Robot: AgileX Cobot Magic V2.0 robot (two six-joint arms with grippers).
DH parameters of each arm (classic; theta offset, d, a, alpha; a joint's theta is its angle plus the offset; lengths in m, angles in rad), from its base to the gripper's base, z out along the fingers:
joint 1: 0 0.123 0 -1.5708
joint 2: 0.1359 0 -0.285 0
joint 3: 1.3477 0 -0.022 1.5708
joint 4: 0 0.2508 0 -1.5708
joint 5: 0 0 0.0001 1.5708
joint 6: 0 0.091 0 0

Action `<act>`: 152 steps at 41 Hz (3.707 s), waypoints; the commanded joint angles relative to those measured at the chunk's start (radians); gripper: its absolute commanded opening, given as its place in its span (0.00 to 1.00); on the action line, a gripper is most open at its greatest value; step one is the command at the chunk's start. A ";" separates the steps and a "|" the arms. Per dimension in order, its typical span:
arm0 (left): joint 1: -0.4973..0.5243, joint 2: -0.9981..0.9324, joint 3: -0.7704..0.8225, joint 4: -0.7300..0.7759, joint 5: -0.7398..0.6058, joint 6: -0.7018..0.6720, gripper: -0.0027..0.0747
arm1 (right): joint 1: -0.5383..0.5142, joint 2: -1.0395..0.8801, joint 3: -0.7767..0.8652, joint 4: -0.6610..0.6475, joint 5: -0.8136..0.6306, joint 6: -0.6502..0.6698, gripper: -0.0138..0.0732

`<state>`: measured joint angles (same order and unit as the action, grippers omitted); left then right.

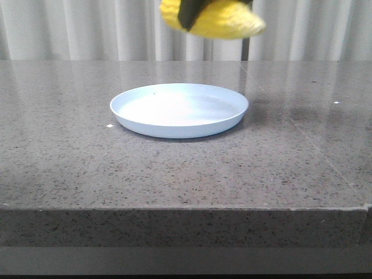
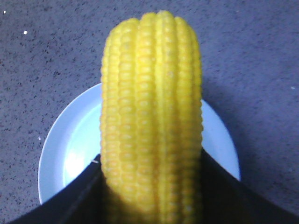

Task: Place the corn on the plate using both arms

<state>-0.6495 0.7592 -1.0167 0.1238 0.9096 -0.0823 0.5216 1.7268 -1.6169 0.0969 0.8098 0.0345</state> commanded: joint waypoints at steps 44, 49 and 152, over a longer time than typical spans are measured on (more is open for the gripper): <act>-0.010 -0.001 -0.023 0.006 -0.067 -0.009 0.60 | 0.026 -0.179 -0.008 -0.052 0.072 -0.004 0.83; -0.010 -0.001 -0.023 0.006 -0.067 -0.009 0.60 | 0.026 -0.298 0.019 -0.053 0.118 -0.022 0.77; -0.010 -0.001 -0.023 0.006 -0.062 -0.009 0.01 | 0.026 -1.229 0.701 -0.110 0.178 -0.021 0.06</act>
<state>-0.6532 0.7592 -1.0150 0.1238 0.9096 -0.0823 0.5452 0.4926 -0.8959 0.0000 1.0463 0.0187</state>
